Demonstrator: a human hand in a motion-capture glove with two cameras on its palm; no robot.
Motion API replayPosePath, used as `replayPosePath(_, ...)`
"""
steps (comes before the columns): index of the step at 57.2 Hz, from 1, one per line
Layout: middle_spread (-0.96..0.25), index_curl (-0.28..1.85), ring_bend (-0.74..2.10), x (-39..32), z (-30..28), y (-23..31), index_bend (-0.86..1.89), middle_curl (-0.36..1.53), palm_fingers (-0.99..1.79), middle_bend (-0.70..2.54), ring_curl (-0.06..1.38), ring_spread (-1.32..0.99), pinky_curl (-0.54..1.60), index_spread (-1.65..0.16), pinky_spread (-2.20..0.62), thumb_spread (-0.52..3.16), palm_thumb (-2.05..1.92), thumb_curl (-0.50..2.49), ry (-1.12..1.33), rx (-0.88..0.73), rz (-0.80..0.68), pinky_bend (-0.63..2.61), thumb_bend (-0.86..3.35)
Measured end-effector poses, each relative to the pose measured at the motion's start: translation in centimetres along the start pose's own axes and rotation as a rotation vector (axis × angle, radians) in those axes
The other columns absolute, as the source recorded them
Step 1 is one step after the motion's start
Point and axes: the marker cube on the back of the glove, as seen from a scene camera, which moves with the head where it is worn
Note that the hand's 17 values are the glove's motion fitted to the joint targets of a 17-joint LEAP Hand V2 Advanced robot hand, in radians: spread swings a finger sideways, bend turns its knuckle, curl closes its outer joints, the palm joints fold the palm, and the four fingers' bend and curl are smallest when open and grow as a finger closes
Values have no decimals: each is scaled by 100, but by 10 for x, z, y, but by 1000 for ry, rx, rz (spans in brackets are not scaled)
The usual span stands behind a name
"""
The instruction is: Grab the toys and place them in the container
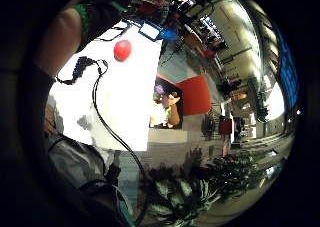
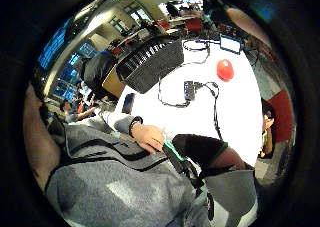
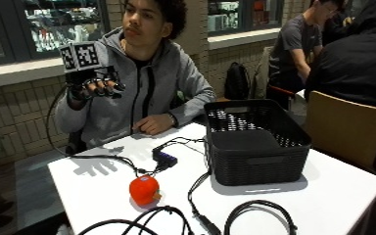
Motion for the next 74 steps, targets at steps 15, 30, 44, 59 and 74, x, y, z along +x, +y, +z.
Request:
replayPosePath(15,-1,29,27,13,30,-28,17,33,10,24,19,-12,30,-32,1,116,11,29,-36,-54,-14,59,-2)
replayPosePath(30,-1,30,26,45,104,-119,17,36,3,23,21,-12,32,-32,1,115,10,31,-88,-139,-18,60,-2)
replayPosePath(44,1,31,24,53,172,-172,17,35,-7,15,23,-10,34,-31,1,114,11,32,-185,-251,-10,64,-2)
replayPosePath(59,3,28,18,63,237,-203,12,29,-19,12,24,-7,36,-30,1,115,12,33,-250,-420,75,70,-2)
replayPosePath(74,4,41,7,65,259,-217,60,21,-7,6,17,-3,36,-33,2,128,39,37,-349,-290,100,68,12)
